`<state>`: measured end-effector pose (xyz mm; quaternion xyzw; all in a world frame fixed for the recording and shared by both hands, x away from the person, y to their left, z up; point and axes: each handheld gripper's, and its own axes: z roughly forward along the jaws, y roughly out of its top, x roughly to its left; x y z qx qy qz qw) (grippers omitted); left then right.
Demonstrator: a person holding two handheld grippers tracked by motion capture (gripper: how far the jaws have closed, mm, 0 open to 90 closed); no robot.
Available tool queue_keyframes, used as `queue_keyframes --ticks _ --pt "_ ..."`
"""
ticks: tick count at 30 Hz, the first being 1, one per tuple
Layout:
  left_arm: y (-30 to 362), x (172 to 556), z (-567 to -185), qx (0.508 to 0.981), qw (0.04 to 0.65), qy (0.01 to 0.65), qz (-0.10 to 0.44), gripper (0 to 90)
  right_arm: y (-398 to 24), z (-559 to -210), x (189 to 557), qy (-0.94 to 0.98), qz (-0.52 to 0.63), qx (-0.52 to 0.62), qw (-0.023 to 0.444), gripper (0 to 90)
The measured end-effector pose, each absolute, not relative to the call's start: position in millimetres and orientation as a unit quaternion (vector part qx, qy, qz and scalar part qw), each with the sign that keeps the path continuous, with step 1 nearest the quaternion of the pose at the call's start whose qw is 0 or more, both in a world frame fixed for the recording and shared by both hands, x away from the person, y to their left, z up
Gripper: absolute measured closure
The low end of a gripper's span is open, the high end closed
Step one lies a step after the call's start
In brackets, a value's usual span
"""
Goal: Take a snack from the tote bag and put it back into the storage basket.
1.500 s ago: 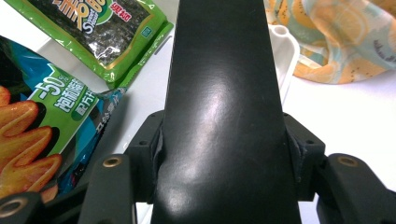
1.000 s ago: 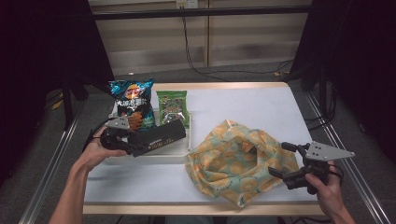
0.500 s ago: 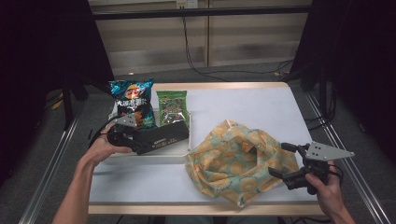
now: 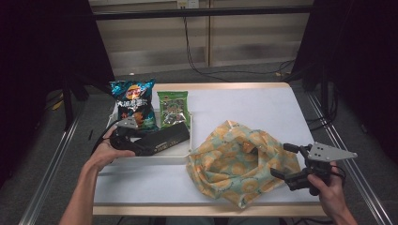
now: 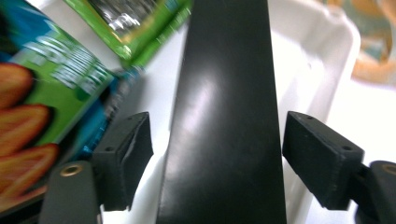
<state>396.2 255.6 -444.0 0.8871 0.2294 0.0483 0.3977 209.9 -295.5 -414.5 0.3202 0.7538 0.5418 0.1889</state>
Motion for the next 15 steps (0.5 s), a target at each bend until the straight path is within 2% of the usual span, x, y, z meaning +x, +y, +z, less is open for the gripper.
queue_keyframes --ticks 3,6,10,12,15 --pt "254.5 393.9 -434.2 0.876 0.408 0.251 0.062 22.7 -295.8 -414.1 210.2 0.753 0.542 0.320 0.190 1.7" --pt "249.4 390.5 -425.3 0.863 0.418 0.274 0.074 29.0 -295.7 -413.7 210.1 0.754 0.543 0.317 0.191 1.7" --pt "240.1 389.2 -417.2 0.843 0.443 0.295 0.083 46.9 -295.4 -413.7 210.1 0.754 0.544 0.317 0.191 1.7" --pt "231.4 391.0 -416.0 0.840 0.446 0.299 0.076 62.2 -294.7 -413.8 209.8 0.754 0.543 0.316 0.190 1.7" --pt "218.7 396.8 -416.5 0.841 0.443 0.301 0.071 76.2 -294.1 -414.1 209.9 0.755 0.543 0.316 0.188 1.7"
